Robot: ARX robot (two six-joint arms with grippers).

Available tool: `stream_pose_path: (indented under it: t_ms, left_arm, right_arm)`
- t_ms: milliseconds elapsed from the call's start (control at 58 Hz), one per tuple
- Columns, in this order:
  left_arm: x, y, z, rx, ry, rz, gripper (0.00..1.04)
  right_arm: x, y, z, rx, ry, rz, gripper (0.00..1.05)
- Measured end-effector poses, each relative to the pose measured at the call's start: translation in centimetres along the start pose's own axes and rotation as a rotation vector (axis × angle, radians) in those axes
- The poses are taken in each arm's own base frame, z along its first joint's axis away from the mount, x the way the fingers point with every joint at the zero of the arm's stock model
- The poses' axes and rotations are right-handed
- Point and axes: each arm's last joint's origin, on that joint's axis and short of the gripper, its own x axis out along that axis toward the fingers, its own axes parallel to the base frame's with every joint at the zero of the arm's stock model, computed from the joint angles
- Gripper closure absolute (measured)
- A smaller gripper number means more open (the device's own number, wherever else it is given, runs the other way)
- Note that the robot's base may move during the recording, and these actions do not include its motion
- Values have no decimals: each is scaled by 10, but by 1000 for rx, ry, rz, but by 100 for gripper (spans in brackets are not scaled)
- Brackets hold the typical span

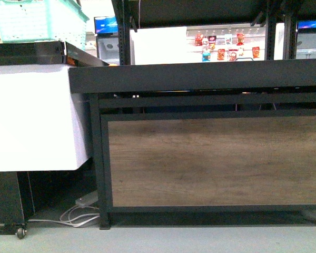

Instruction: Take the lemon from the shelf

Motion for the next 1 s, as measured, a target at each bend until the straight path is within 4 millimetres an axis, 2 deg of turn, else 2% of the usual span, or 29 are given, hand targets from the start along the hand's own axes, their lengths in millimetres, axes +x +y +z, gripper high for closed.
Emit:
stream_pose_path:
  t_ms: [1001]
  left_arm:
    - [0, 0, 0, 0, 0, 0, 8]
  right_arm:
    - [0, 0, 0, 0, 0, 0, 7]
